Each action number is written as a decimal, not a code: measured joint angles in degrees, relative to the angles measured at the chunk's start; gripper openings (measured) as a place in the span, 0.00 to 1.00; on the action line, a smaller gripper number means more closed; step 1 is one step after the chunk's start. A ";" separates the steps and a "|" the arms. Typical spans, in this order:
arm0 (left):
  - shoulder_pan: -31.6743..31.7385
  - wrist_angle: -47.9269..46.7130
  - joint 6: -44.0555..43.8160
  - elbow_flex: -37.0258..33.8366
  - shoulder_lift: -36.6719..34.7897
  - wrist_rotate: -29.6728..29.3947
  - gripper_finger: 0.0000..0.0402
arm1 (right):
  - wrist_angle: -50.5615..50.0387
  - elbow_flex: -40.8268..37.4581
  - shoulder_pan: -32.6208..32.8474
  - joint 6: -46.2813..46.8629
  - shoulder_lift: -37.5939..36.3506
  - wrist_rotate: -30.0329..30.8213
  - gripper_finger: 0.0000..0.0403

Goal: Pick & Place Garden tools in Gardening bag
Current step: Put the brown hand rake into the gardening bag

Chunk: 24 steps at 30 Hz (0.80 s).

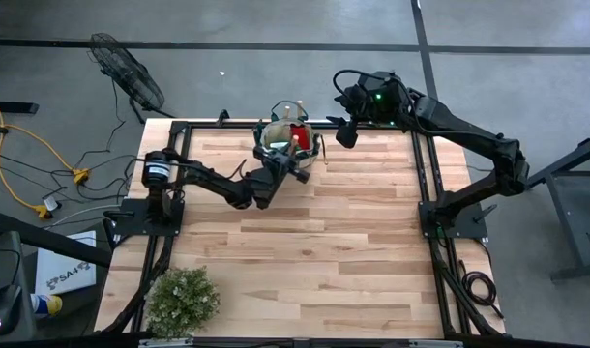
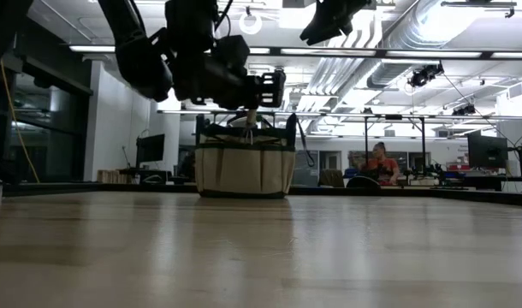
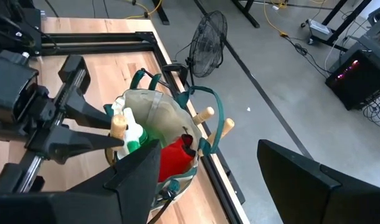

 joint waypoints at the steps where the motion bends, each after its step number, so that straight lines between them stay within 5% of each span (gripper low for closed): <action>1: 0.01 0.32 -0.19 0.28 0.37 -0.05 0.15 | 0.01 0.00 0.00 0.00 0.00 0.00 0.64; 17: -2.20 -6.49 -6.67 0.22 0.63 -8.83 0.15 | -0.04 0.00 0.00 -0.20 0.00 0.00 0.64; 24: 0.55 -5.45 -6.68 0.20 0.63 -6.10 0.15 | -0.04 0.00 0.00 -0.20 0.00 0.02 0.64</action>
